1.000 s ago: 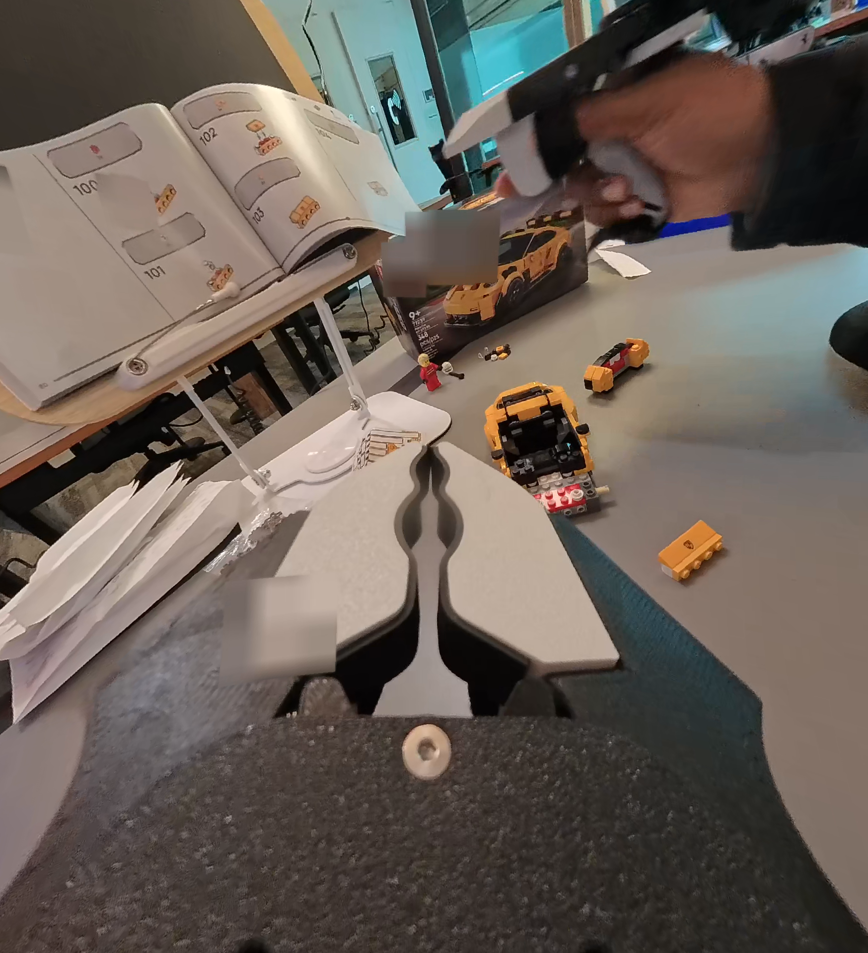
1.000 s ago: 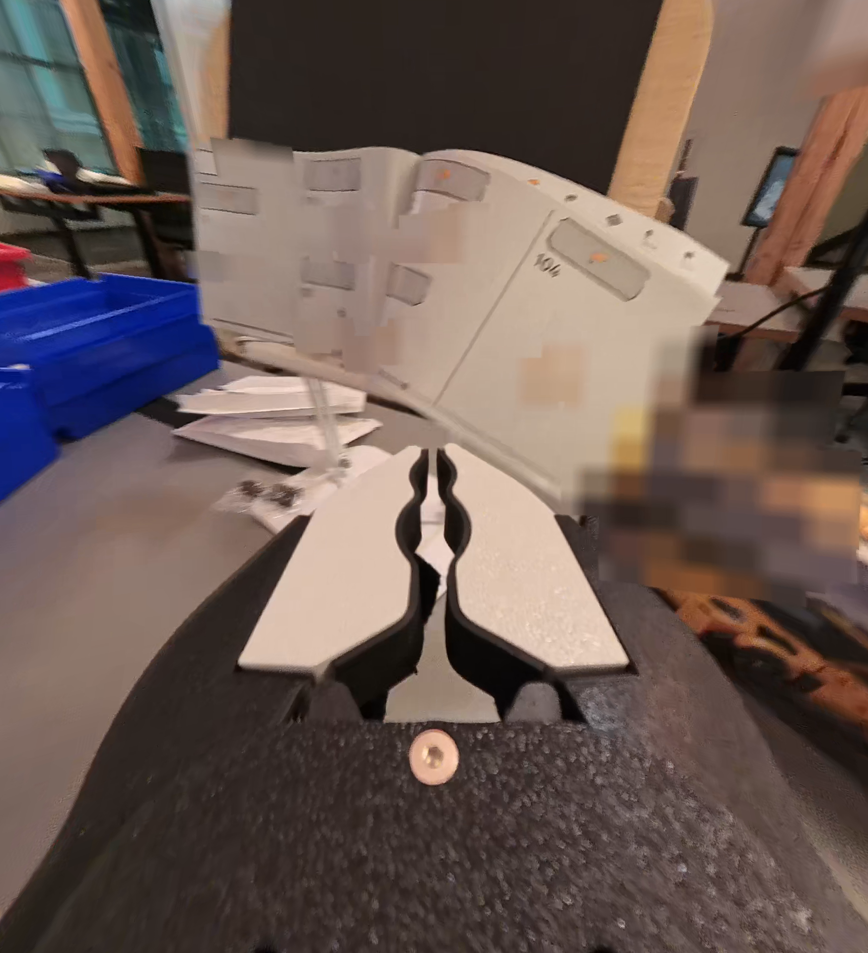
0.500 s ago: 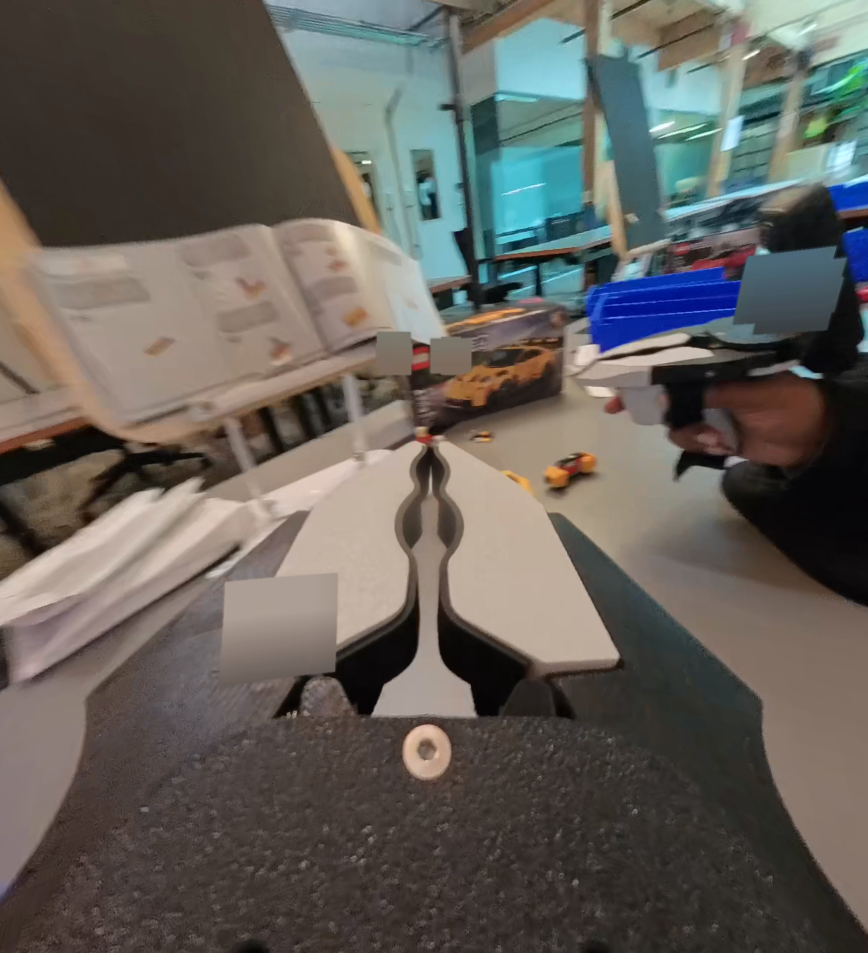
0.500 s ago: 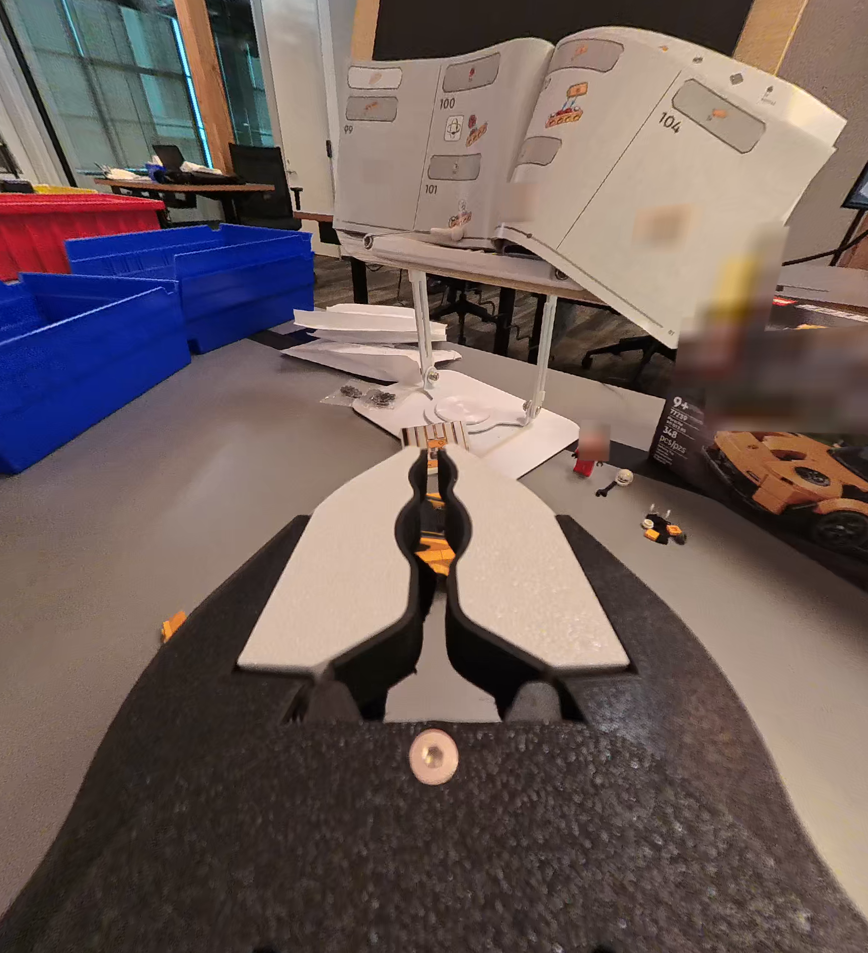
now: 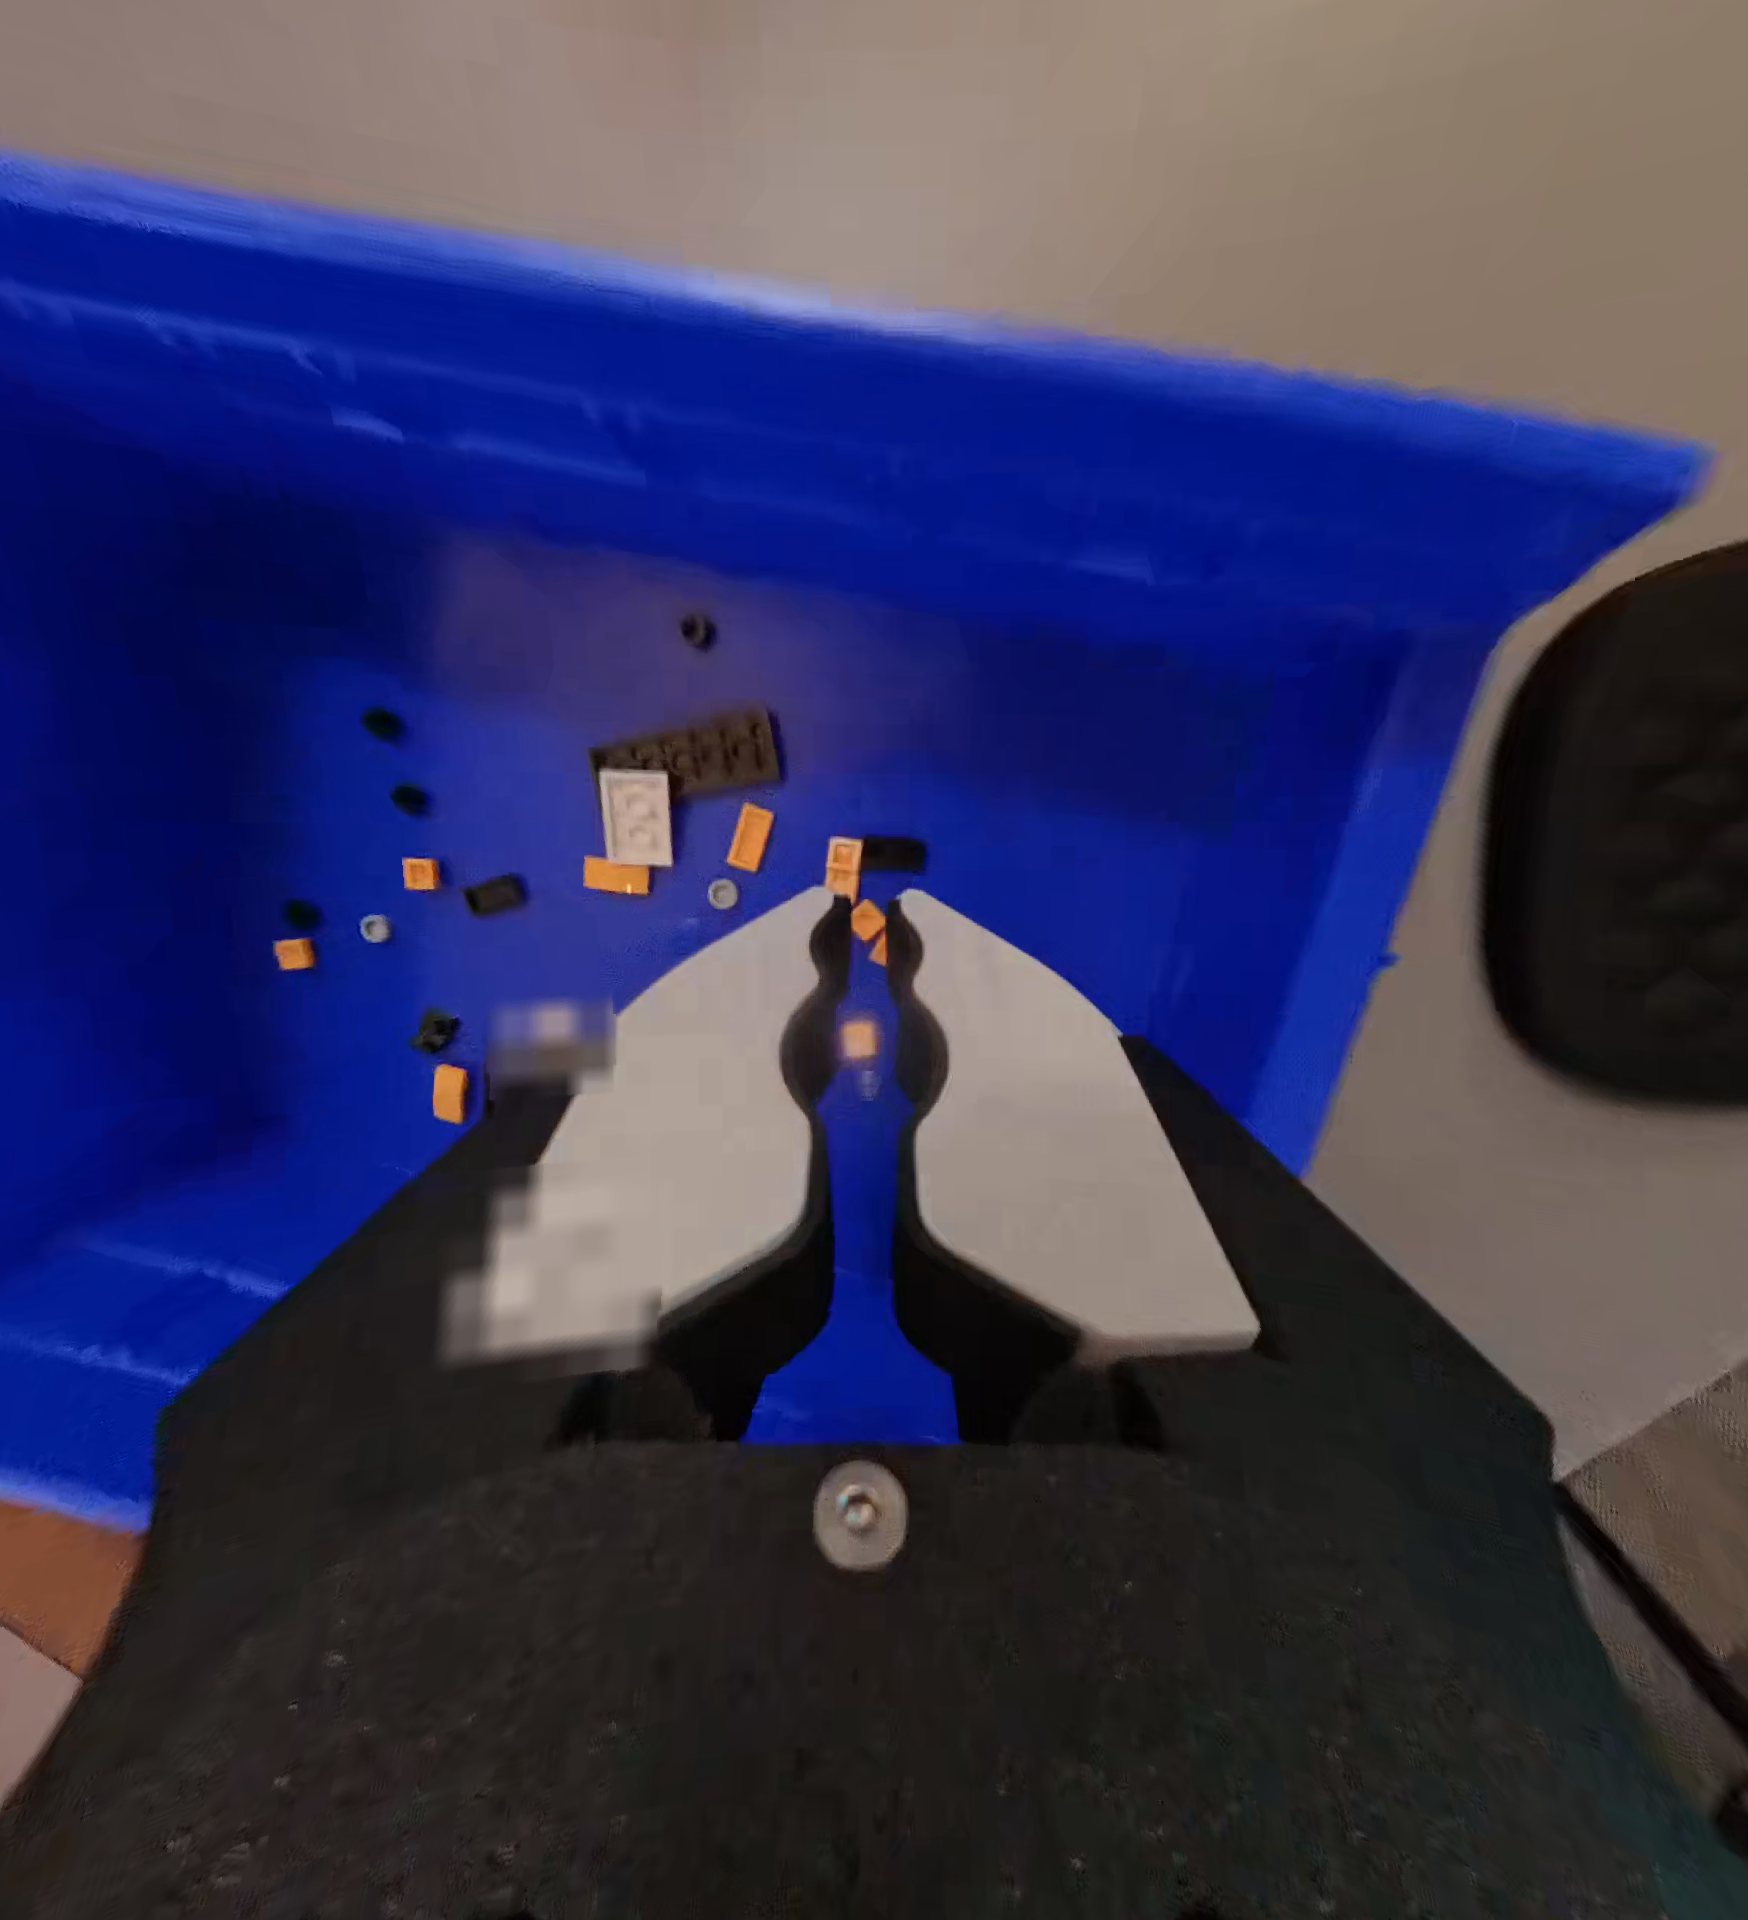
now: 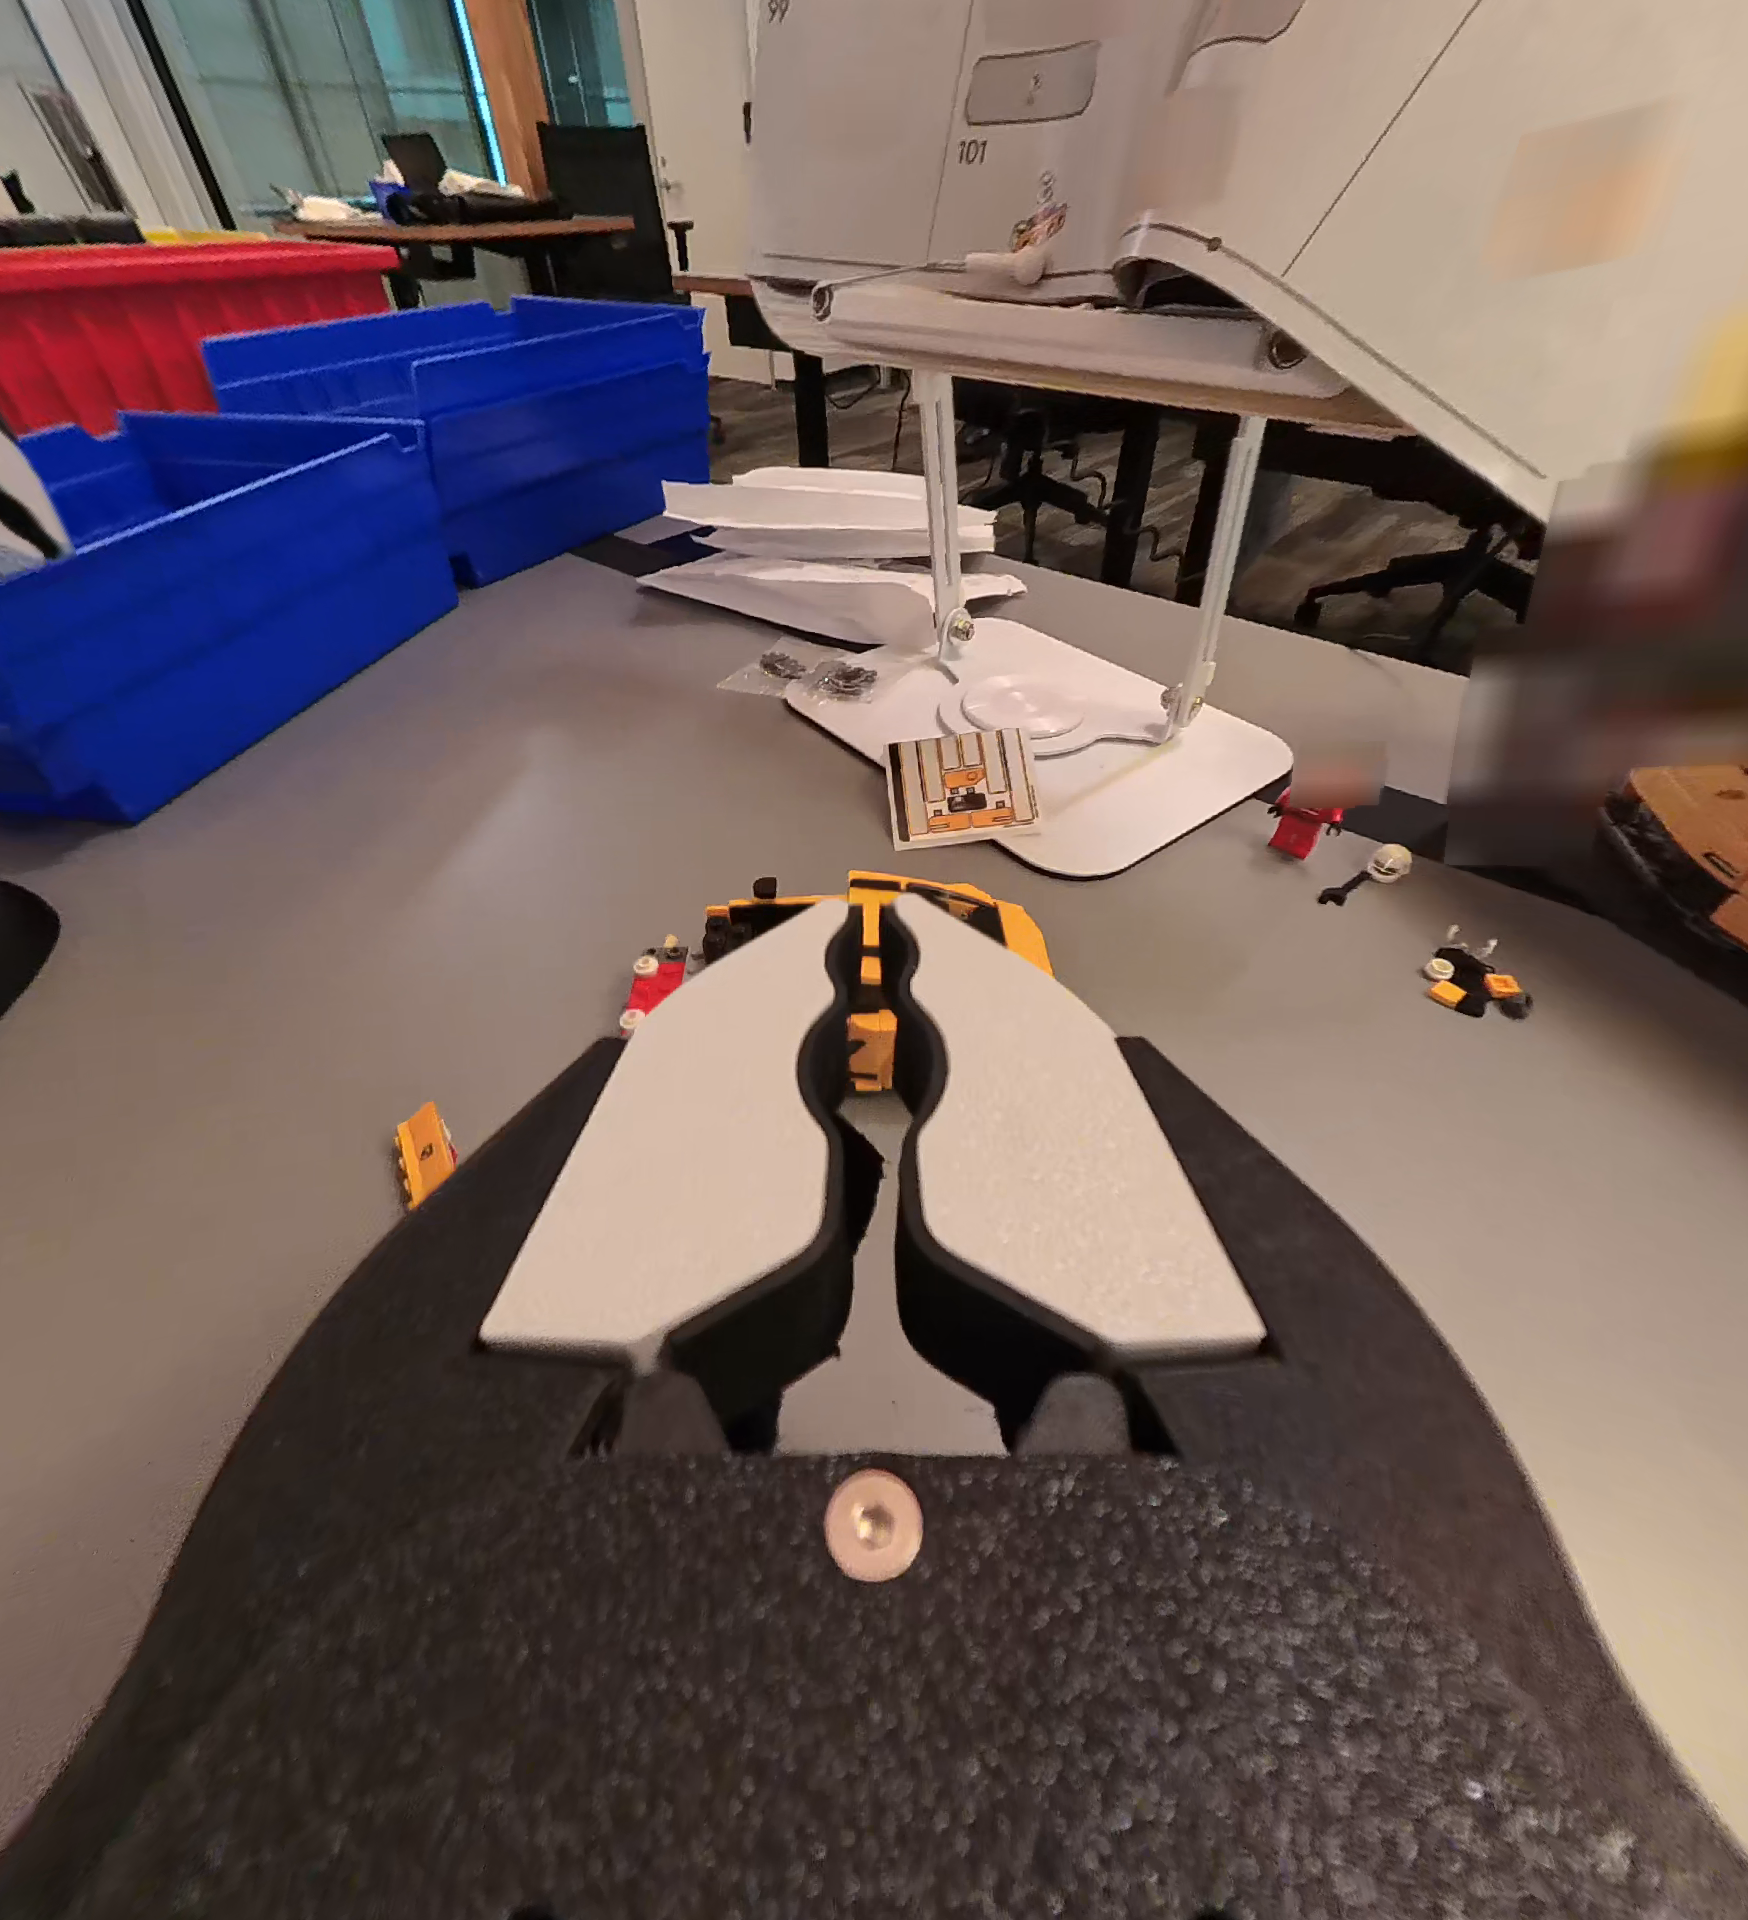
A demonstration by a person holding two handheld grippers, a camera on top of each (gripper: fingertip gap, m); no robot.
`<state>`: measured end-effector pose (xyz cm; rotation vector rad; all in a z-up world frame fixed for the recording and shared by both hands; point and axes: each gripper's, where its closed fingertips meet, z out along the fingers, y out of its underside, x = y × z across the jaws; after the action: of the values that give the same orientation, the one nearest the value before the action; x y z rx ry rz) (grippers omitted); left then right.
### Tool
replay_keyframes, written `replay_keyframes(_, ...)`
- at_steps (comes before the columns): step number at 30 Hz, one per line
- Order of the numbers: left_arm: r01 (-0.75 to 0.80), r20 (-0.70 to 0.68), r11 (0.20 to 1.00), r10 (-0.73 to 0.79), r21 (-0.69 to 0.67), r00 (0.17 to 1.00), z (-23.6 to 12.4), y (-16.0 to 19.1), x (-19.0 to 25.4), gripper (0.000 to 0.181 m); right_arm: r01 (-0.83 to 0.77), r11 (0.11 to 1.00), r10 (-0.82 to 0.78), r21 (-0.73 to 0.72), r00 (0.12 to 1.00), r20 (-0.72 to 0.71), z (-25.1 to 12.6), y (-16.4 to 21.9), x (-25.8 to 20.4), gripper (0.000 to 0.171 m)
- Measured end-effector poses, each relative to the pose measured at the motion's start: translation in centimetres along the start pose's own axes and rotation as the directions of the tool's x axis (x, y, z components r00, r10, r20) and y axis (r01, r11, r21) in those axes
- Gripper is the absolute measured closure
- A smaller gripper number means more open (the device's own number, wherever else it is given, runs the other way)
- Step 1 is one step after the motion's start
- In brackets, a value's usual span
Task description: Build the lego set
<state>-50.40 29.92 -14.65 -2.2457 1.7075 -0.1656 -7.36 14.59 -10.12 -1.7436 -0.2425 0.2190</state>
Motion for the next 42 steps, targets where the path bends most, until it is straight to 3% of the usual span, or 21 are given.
replay_keyframes(8, -0.069, -0.087, 0.987, 0.056, -0.149, 0.995, 5.0, 1.7, -2.6, 0.169, -0.031, 0.998, 0.033, -0.051, 0.999, 0.037, 0.5, 1.5, -0.2, 0.169)
replay_keyframes(15, -0.102, -0.111, 0.981, 0.084, -0.167, 0.99, 6.4, 1.5, -2.9, 0.165, -0.076, 0.995, 0.08, -0.071, 0.995, 0.052, 0.8, 2.0, 0.0, 0.169)
replay_keyframes(20, -0.072, -0.17, 0.977, 0.038, -0.202, 0.985, 6.1, 1.9, -2.0, 0.172, -0.078, 0.995, 0.082, -0.069, 0.995, 0.058, 0.7, 1.9, -0.2, 0.168)
replay_keyframes(21, -0.06, -0.174, 0.986, 0.033, -0.153, 0.984, 5.4, 1.2, -1.7, 0.172, -0.07, 0.996, 0.074, -0.06, 0.995, 0.06, 0.6, 1.7, -0.3, 0.168)
replay_keyframes(23, 0.021, -0.249, 0.995, 0.003, 0.095, 0.969, 2.3, -2.5, 0.2, 0.173, -0.021, 1.0, 0.022, -0.021, 0.997, 0.079, 0.2, 0.8, -1.0, 0.168)
replay_keyframes(25, 0.095, -0.366, 0.917, 0.059, 0.388, 0.929, -2.7, -7.0, 3.6, 0.173, 0.063, 0.997, -0.069, 0.042, 0.988, 0.138, -0.2, -0.5, -2.9, 0.168)
replay_keyframes(28, 0.29, -0.558, 0.674, 0.218, 0.679, 0.801, -10.2, -12.9, 10.7, 0.173, 0.19, 0.972, -0.219, 0.141, 0.947, 0.236, -0.8, -2.2, -7.0, 0.164)
replay_keyframes(30, 0.436, -0.666, 0.552, 0.328, 0.711, 0.67, -13.1, -15.4, 15.6, 0.174, 0.261, 0.942, -0.314, 0.21, 0.906, 0.282, -1.3, -3.4, -10.0, 0.158)
replay_keyframes(32, 0.554, -0.738, 0.488, 0.413, 0.674, 0.534, -13.9, -17.3, 19.7, 0.174, 0.331, 0.896, -0.417, 0.295, 0.854, 0.31, -2.1, -4.8, -13.0, 0.153)
replay_keyframes(34, 0.657, -0.794, 0.467, 0.479, 0.592, 0.376, -13.8, -18.8, 22.6, 0.173, 0.379, 0.845, -0.503, 0.376, 0.801, 0.324, -3.2, -6.2, -15.4, 0.151)
replay_keyframes(37, 0.739, -0.845, 0.505, 0.51, 0.447, 0.163, -12.0, -20.9, 25.3, 0.173, 0.411, 0.796, -0.578, 0.444, 0.736, 0.354, -4.6, -7.7, -17.5, 0.152)
replay_keyframes(42, 0.726, -0.888, 0.602, 0.46, 0.332, 0.025, -8.8, -23.5, 28.2, 0.174, 0.527, 0.749, -0.659, 0.402, 0.651, 0.376, -4.9, -7.0, -17.6, 0.141)
